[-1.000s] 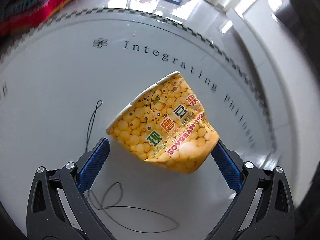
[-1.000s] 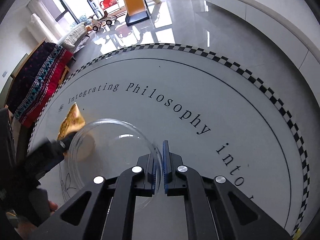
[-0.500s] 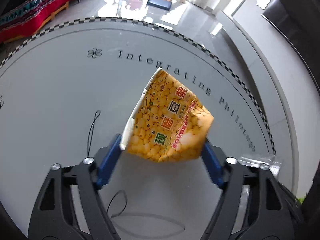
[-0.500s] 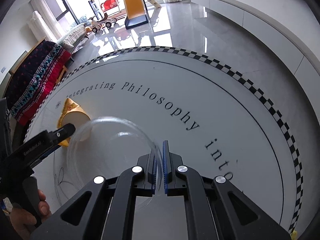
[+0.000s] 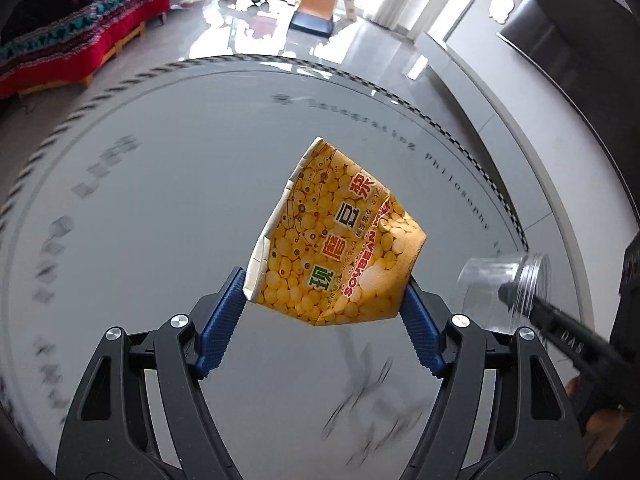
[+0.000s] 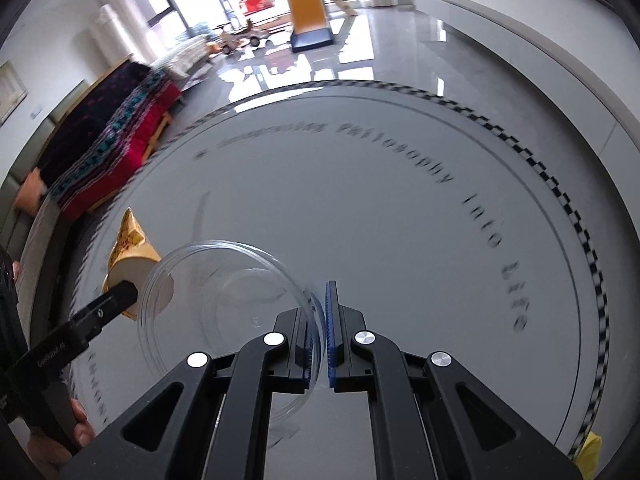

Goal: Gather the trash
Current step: 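Carry both items over the black trash bag and open both tools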

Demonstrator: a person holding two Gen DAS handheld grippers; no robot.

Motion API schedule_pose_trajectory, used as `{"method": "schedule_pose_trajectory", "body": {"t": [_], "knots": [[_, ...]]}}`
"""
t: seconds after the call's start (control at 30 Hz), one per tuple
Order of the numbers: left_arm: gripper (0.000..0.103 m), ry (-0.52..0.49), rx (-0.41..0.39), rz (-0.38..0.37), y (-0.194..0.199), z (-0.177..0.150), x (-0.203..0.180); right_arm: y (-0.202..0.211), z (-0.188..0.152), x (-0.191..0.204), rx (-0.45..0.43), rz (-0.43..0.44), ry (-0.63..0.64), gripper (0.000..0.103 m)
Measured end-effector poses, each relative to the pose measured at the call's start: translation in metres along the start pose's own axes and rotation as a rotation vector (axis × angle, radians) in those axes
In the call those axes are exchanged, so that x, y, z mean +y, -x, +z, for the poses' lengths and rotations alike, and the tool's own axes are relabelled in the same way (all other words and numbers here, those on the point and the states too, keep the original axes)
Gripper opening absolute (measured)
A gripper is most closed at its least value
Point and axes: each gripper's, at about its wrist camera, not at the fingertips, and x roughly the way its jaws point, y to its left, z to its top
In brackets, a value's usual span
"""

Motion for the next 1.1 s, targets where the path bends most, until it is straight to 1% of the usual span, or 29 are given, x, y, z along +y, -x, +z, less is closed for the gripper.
{"method": "schedule_pose_trajectory", "body": {"t": [0.17, 0.27, 0.33, 0.47, 0.6, 0.73, 0.83, 0.93, 0.97, 1.1], "knots": [[0.072, 0.011, -0.052, 0.041, 0.066, -0.046, 0.046, 0.028, -0.038, 0.055, 0.008, 0.043, 0.083, 0.006], [0.072, 0.025, -0.074, 0.065, 0.093, -0.066, 0.068, 0.041, -0.061, 0.09, 0.013, 0.07, 0.138, 0.006], [0.072, 0.042, -0.091, 0.079, 0.116, -0.084, 0.09, 0.049, -0.076, 0.114, 0.018, 0.089, 0.175, 0.006], [0.072, 0.069, -0.12, 0.111, 0.154, -0.115, 0.126, 0.066, -0.115, 0.164, 0.034, 0.139, 0.27, 0.006], [0.072, 0.126, -0.142, 0.137, 0.192, -0.16, 0.168, 0.077, -0.152, 0.207, 0.055, 0.18, 0.348, 0.006], [0.072, 0.194, -0.16, 0.185, 0.224, -0.209, 0.212, 0.085, -0.195, 0.254, 0.086, 0.223, 0.451, 0.006], [0.072, 0.246, -0.168, 0.22, 0.243, -0.244, 0.239, 0.088, -0.223, 0.281, 0.113, 0.252, 0.509, 0.006], [0.072, 0.307, -0.174, 0.257, 0.261, -0.278, 0.266, 0.09, -0.258, 0.314, 0.147, 0.28, 0.59, 0.006], [0.072, 0.33, -0.176, 0.266, 0.267, -0.289, 0.275, 0.089, -0.265, 0.322, 0.155, 0.285, 0.61, 0.006], [0.072, 0.401, -0.188, 0.312, 0.286, -0.324, 0.303, 0.088, -0.302, 0.356, 0.195, 0.316, 0.701, 0.006]]}}
